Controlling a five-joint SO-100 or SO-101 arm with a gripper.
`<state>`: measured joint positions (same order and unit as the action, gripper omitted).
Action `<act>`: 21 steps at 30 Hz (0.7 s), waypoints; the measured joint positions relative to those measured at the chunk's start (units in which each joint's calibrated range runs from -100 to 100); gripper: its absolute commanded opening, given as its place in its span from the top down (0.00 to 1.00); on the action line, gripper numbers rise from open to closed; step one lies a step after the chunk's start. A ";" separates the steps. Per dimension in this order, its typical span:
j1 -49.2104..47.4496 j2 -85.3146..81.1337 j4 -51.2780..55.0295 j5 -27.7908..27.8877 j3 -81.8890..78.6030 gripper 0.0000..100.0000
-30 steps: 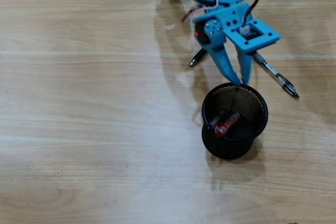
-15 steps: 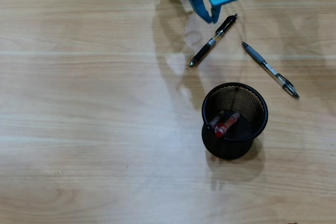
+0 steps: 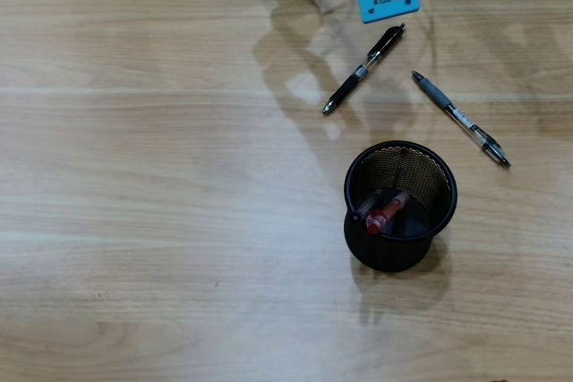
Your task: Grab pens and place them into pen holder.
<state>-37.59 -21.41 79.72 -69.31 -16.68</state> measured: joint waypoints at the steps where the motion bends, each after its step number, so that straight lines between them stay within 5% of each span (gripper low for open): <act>1: -0.19 0.08 -0.35 -0.16 0.00 0.98; 12: 1.33 8.75 1.04 -10.09 0.00 0.98; 21: 4.57 21.84 17.61 -10.82 14.37 0.98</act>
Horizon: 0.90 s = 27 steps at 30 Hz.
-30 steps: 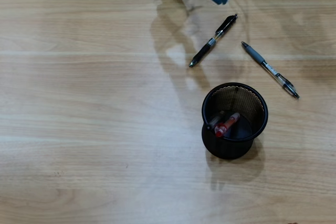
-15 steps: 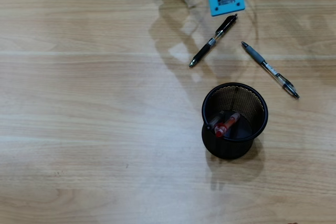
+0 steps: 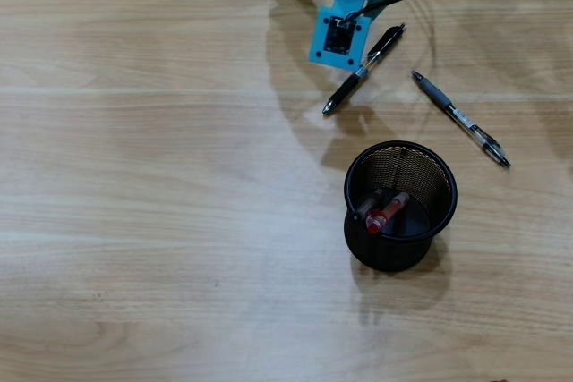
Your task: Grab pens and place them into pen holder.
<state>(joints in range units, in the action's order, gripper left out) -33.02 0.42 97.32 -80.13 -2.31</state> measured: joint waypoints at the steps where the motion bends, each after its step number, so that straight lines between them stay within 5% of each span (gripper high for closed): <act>1: 0.10 1.61 0.52 0.00 1.77 0.98; 11: 0.19 9.86 1.12 0.00 10.56 0.97; 17: 0.19 10.88 1.12 -1.35 10.74 0.83; 27: 0.19 10.88 1.12 -3.80 10.74 0.81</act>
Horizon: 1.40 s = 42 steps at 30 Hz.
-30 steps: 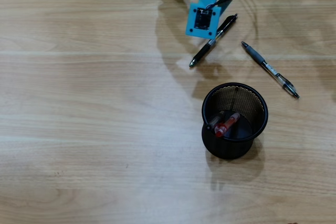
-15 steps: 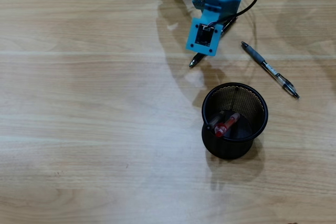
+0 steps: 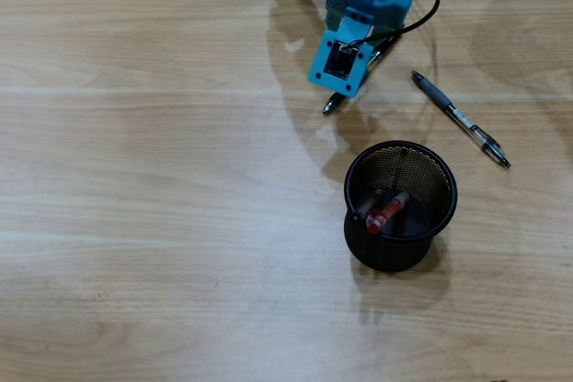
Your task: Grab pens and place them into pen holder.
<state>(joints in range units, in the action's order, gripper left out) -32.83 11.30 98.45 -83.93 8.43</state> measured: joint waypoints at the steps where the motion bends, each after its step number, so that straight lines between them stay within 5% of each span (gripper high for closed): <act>1: 0.00 0.00 0.00 0.00 0.00 0.81; 31: 1.05 11.05 -10.53 -2.08 -4.08 0.82; 42: 1.24 10.96 -21.75 -4.11 -12.87 0.82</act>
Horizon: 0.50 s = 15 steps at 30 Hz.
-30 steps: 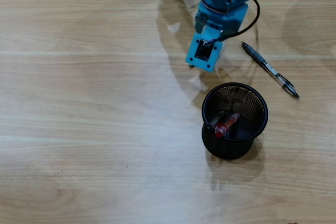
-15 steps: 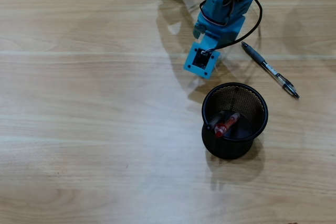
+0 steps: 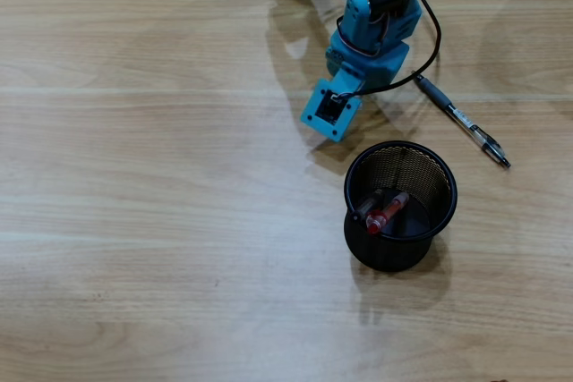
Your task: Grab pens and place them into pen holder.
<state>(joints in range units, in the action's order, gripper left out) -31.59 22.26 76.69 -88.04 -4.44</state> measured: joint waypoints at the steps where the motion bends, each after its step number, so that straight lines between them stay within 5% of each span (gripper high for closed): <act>1: 0.00 -0.17 -0.60 -0.10 -0.71 0.82; 7: -0.10 -1.36 -6.21 -0.10 -4.44 0.82; 15: 0.10 -1.53 -7.68 -0.10 -5.59 0.98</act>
<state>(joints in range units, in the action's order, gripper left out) -31.49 20.73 69.01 -88.14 -10.03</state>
